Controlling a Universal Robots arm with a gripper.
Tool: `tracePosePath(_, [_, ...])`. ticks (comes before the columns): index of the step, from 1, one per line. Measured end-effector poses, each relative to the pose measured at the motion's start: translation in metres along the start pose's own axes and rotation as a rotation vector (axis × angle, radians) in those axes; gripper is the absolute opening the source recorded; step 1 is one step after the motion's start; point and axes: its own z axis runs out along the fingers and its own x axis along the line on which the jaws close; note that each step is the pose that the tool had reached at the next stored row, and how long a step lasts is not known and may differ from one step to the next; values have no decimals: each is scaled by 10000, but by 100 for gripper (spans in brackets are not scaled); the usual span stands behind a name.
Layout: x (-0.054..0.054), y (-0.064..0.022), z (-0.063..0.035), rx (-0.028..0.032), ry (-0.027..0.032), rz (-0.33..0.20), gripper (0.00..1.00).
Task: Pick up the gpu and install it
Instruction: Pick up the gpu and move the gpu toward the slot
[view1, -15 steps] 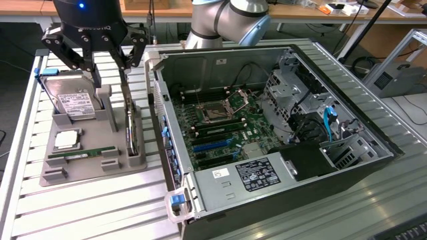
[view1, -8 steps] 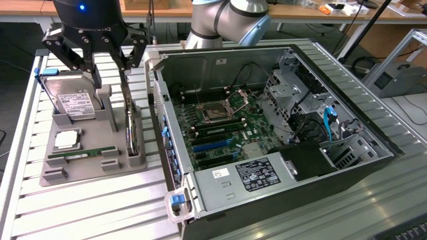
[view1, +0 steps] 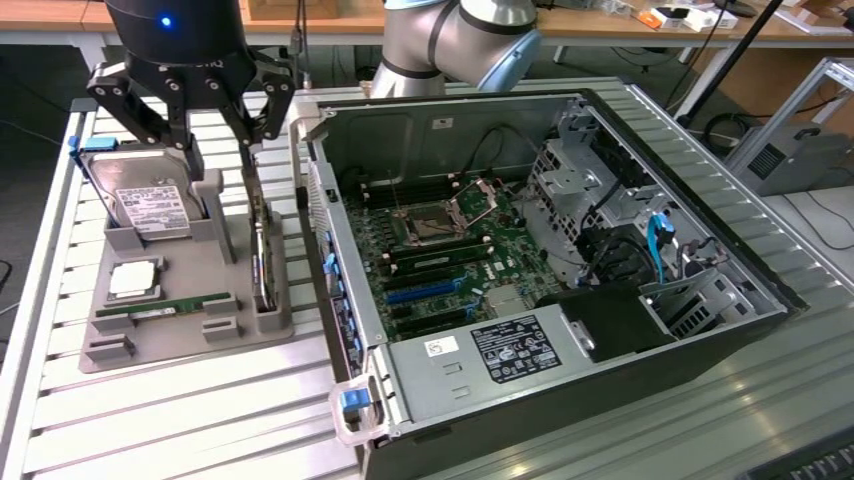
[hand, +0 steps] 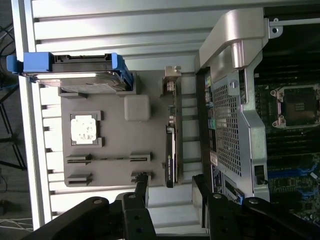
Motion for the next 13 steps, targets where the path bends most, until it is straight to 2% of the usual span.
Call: tracePosePath(13, [1,-2,38,0,-1,0,48])
